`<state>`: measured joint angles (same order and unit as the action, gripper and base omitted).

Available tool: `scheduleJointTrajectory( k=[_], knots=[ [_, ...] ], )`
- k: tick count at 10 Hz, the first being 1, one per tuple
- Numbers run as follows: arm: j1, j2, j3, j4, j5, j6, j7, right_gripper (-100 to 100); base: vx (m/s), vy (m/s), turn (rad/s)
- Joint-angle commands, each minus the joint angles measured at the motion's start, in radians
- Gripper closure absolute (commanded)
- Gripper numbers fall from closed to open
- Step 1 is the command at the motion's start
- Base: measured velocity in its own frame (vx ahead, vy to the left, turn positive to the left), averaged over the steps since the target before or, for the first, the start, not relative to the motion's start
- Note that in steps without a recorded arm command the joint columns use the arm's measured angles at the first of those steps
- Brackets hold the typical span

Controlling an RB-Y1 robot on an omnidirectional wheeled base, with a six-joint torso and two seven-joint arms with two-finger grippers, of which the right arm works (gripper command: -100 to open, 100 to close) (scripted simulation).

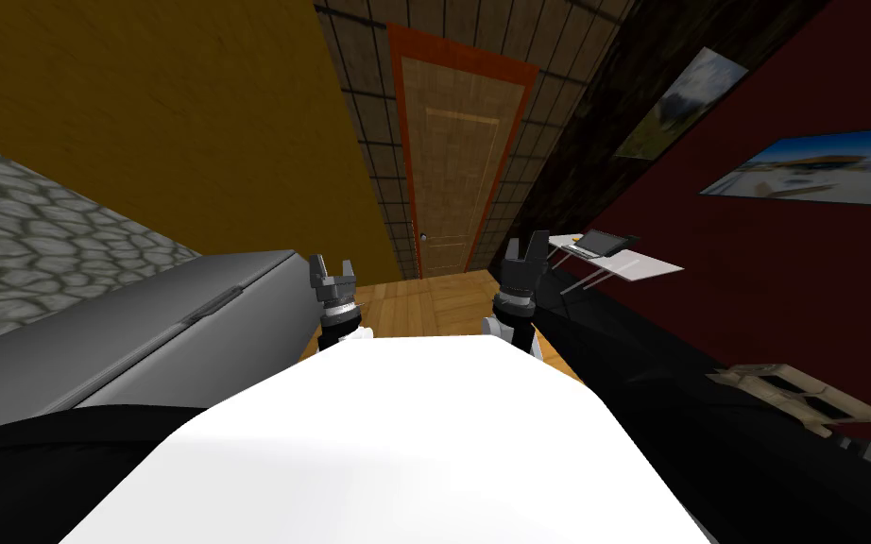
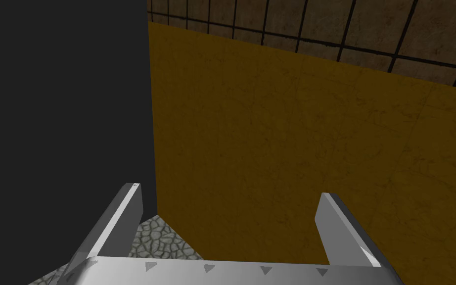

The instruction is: Pull the door open

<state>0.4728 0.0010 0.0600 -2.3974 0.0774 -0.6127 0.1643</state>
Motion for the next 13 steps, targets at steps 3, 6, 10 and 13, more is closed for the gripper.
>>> scheduleJointTrajectory(
  k=[3,6,10,13],
  knots=[
    [-0.009,-0.018,-0.004,0.053,0.015,-0.008,0.040,-100,0.115,0.036,0.006],
    [-0.019,-0.035,-0.009,0.116,0.032,-0.019,0.087,-100,0.163,0.076,0.007],
    [-0.033,-0.052,-0.015,0.200,0.055,-0.032,0.150,-100,0.153,0.060,0.006],
    [-0.043,-0.063,-0.021,0.265,0.073,-0.043,0.200,-100,0.128,0.064,0.005]
  ],
)
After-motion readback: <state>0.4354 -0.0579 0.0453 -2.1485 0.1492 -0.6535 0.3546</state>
